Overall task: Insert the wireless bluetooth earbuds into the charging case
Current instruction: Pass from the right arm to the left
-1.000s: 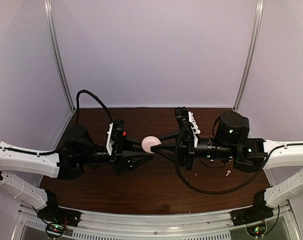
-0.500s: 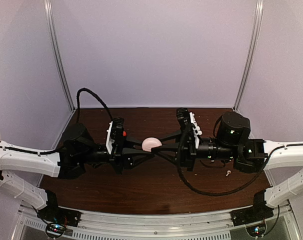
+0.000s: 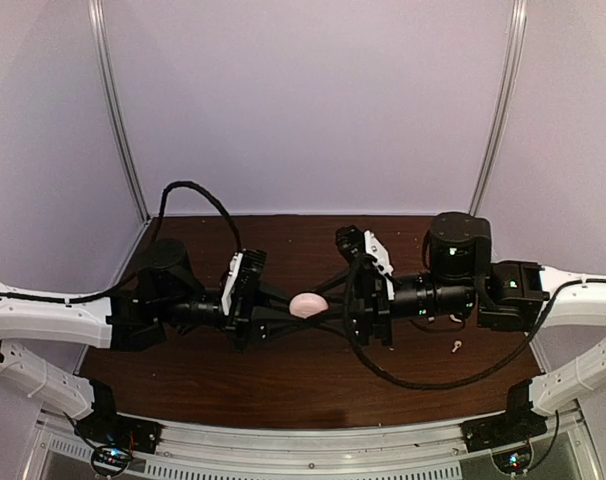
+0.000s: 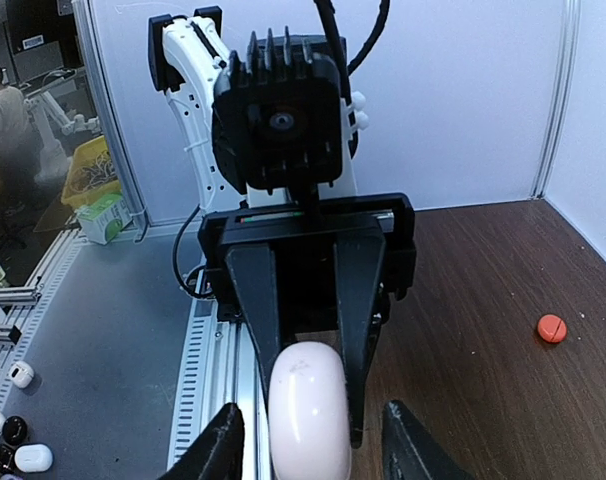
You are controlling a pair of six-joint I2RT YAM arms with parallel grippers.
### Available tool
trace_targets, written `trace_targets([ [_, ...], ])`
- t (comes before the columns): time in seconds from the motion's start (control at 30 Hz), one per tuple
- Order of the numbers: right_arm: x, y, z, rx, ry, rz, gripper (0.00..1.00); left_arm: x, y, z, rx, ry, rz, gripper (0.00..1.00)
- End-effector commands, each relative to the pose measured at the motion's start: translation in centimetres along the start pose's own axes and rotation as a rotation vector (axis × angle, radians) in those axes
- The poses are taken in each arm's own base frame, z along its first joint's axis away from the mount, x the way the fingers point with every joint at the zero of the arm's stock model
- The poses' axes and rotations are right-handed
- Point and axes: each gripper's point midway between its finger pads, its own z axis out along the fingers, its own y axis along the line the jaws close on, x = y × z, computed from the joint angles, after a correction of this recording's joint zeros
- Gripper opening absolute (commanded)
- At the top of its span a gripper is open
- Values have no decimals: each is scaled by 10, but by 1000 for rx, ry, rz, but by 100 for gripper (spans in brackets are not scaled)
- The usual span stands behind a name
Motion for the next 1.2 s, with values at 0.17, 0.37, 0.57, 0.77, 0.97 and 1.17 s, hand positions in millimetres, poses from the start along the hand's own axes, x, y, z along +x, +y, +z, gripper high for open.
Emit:
trace_targets([
  [0.17,14,7,7,-34,120,-21,34,-2,-7,4,53,39,28,0],
  [0.37,14,9,5,-42,123,-25,22,0,-7,5,50,50,28,0],
  [0.57,7,8,3,-31,76,-22,17,-4,-2,5,24,24,26,21],
  [0.77,0,6,3,-17,42,-27,16,-12,-2,5,22,-27,10,34],
  [0.97,-2,4,2,-1,32,-30,16,-12,4,9,-1,-34,-9,32],
  [1.17,-2,3,2,5,20,-28,16,-15,5,8,-4,-47,-4,19],
])
